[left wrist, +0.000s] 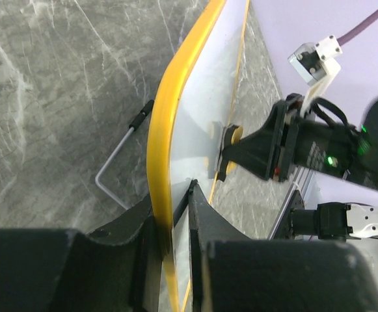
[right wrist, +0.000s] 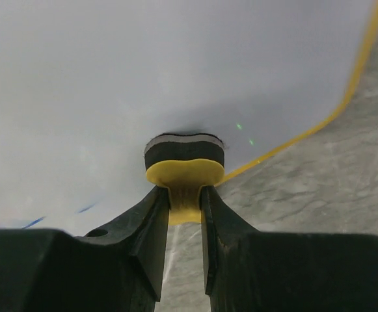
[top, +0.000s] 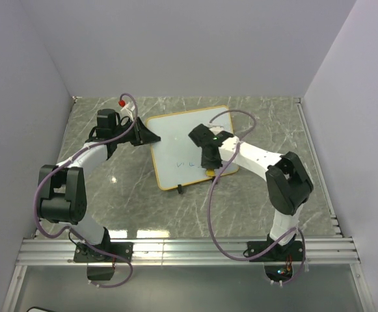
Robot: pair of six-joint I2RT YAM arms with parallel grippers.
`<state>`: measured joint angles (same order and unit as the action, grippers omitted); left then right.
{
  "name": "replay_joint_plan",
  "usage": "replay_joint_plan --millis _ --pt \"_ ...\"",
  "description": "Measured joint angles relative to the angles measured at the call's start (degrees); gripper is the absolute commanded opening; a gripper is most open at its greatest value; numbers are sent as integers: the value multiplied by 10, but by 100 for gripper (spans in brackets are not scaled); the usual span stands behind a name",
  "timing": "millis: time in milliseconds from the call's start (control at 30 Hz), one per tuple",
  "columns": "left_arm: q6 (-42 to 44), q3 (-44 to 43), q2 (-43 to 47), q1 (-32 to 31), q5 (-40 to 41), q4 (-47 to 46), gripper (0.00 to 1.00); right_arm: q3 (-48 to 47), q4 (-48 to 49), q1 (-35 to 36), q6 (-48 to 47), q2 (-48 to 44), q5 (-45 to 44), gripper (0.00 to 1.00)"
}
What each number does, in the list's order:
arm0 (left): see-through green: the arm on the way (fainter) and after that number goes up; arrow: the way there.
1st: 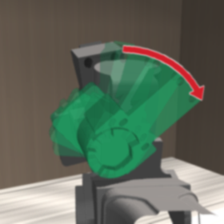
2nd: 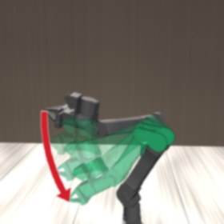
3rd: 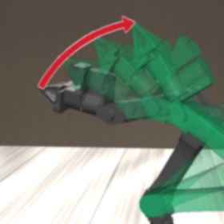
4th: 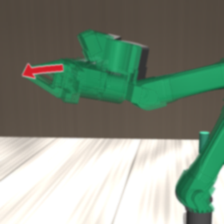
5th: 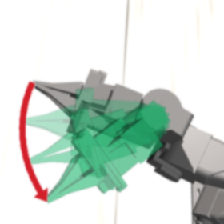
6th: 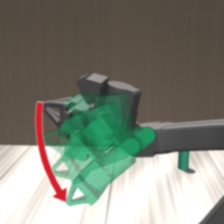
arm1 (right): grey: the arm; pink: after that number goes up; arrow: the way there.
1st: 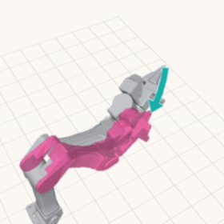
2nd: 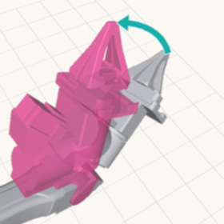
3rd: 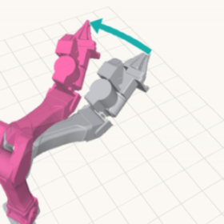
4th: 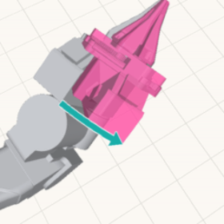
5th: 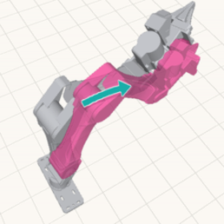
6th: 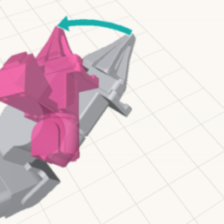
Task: Erase the whiteboard
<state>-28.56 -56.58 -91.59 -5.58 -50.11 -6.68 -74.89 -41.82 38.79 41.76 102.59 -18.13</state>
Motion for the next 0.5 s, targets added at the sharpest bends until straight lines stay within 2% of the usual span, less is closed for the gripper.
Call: replay_joint_plan --millis 133,267,367,500 --pt "0 1 0 1 2 1 0 -96 -28 58 -25 39 13 0" --pt "1 1 0 1 0 1 0 -193 11 118 -40 76 58 0" --pt "3 1 1 0 0 2 0 -236 33 145 -50 102 85 0" --pt "5 3 1 2 2 7 0 -247 36 152 -57 113 98 0"
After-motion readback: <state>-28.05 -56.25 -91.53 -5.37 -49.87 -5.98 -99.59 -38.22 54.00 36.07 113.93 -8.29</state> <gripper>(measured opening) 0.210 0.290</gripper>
